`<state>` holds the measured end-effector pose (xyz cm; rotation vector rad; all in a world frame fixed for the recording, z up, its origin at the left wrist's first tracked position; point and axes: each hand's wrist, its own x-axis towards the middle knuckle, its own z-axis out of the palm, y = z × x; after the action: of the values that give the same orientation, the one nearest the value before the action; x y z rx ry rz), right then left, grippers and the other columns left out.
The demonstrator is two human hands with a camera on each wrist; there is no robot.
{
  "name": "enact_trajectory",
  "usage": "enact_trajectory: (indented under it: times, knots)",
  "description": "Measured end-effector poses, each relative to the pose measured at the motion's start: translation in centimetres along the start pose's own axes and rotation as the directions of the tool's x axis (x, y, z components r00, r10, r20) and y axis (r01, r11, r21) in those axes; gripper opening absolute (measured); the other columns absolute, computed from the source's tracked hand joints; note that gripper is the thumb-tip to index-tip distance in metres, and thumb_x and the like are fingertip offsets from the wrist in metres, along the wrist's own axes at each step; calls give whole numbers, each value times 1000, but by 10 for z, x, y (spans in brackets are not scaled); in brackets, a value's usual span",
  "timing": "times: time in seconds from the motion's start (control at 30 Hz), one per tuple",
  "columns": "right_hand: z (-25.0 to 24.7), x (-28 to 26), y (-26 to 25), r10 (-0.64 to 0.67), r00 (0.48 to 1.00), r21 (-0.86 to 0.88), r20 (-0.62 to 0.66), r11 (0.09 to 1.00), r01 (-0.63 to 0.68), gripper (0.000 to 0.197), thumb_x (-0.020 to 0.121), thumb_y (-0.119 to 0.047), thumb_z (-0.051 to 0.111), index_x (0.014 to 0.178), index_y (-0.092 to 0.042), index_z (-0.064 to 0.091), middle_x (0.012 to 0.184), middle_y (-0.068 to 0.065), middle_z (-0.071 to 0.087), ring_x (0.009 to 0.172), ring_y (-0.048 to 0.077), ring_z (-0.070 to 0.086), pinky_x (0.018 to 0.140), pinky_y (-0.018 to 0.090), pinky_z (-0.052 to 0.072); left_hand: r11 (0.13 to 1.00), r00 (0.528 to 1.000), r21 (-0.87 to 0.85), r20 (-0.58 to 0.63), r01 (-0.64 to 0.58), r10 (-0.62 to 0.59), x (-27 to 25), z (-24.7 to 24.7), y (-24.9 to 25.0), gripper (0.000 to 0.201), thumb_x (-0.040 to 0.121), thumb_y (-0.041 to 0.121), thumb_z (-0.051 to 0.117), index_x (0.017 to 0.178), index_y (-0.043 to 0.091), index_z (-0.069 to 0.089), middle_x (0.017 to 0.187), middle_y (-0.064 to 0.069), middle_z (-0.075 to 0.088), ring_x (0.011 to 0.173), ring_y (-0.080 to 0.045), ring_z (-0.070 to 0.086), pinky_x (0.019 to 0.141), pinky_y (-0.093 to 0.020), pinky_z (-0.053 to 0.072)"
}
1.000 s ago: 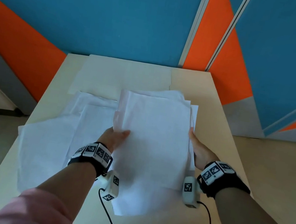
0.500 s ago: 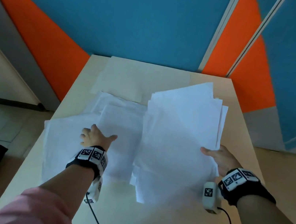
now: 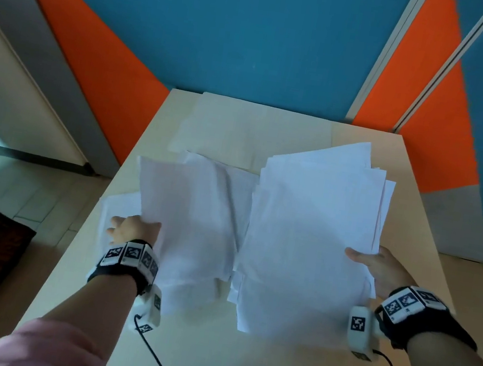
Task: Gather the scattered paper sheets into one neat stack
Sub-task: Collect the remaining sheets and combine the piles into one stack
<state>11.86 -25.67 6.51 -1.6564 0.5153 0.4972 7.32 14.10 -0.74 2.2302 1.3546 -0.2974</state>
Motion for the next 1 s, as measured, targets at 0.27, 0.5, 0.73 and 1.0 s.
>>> enact_trajectory:
  times: [0.27, 0.5, 0.73, 1.0]
  knots:
    - [28, -27, -26, 49, 999, 43, 17, 998, -49, 48, 91, -4, 55, 136, 5, 39, 132, 18, 53, 126, 35, 45, 84, 34, 31, 989, 990, -45, 20, 142, -142, 10, -18, -39, 35, 77, 27, 68, 101, 3, 60, 120, -23, 55, 111, -36, 48, 89, -40, 36]
    - [13, 27, 12, 36, 999, -25, 29, 999, -35, 110, 35, -45, 91, 131, -14, 46, 134, 7, 54, 125, 29, 49, 101, 53, 41, 880, 991, -467, -128, -91, 35, -4, -24, -39, 61, 76, 2, 70, 130, 6, 40, 117, -27, 63, 106, -42, 60, 83, -44, 47]
    - [-26, 57, 39, 89, 996, -54, -7, 995, -89, 100, 41, -47, 91, 129, -22, 50, 135, 4, 55, 125, 30, 50, 95, 57, 44, 913, 961, -321, 26, -253, 276, 16, -33, 1, 39, 84, 20, 65, 110, -9, 62, 111, -27, 65, 102, -39, 61, 79, -39, 47]
    - [-13, -6, 11, 40, 998, -39, -41, 998, -42, 93, 36, -39, 93, 115, -3, 61, 101, 12, 70, 98, 33, 66, 96, 49, 47, 944, 961, 207, 156, -258, 229, 28, -7, 53, 64, 77, 46, 67, 127, 8, 54, 139, -24, 36, 129, -40, 34, 110, -48, 30]
